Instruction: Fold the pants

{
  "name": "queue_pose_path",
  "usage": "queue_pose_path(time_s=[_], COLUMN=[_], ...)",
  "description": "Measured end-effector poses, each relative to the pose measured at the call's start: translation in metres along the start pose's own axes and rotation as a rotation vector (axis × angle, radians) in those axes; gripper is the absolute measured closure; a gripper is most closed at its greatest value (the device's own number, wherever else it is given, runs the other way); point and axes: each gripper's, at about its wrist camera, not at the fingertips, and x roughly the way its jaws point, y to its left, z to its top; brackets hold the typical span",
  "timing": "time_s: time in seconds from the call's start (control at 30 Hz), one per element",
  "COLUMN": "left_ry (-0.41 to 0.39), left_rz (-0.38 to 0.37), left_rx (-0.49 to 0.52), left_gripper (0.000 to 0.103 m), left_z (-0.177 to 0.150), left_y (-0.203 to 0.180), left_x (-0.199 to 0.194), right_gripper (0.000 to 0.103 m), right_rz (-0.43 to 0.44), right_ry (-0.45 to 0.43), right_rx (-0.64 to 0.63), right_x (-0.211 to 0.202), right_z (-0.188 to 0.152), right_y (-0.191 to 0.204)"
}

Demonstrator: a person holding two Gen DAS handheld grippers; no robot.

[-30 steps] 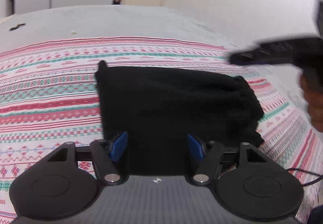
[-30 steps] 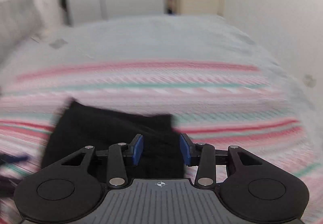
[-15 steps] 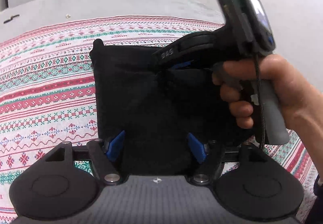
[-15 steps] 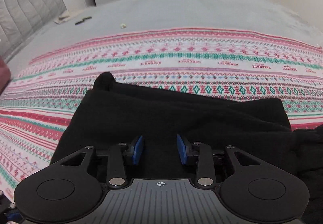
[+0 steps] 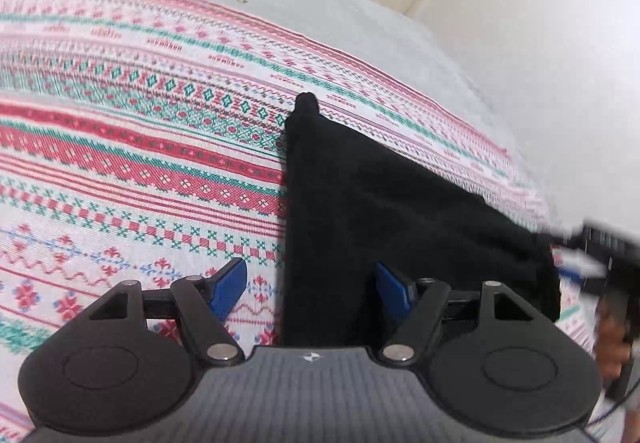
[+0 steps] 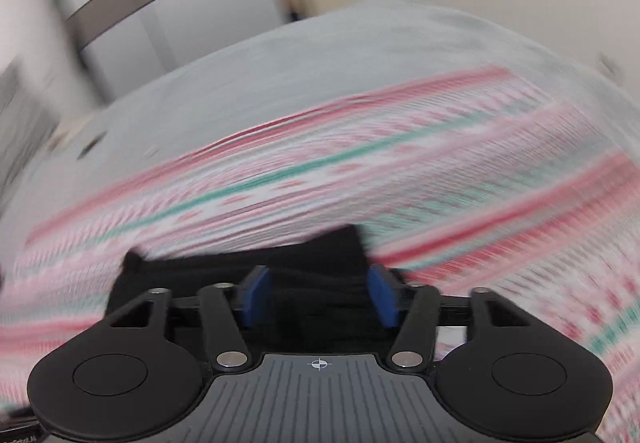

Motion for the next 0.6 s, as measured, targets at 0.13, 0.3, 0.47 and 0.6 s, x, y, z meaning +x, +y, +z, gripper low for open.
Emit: queue_pose_path(time_s=[0.13, 0.3, 0.47, 0.6], left_ry=[0.003, -0.007, -0.009, -0.019], left_rz=[-0.026, -0.048, -0.081, -0.098], left_rx=[-0.036, -0.047, -0.051, -0.075], left_gripper=[0.003, 0.001, 0.002, 0.002], left_z=[-0.002, -0.004, -0.006, -0.005], left_y=[0.003, 0.001, 0.004, 0.008], left_x=[0.011, 0.016, 0.020, 0.023], right_gripper=[0.030, 0.024, 0.019, 0.018], right_rz=[0.033, 0.160, 0.180, 0.274], right_ry=[0.101, 0.177, 0.235, 0.243], right_rx=[0.148, 0.186, 0.165, 0.239], right_x=[0.005, 0.009, 0.029, 0.042], right_z=[-0.007, -0.015, -0.026, -0.036], right_y=[-0.047, -0.065, -0.065, -0.075])
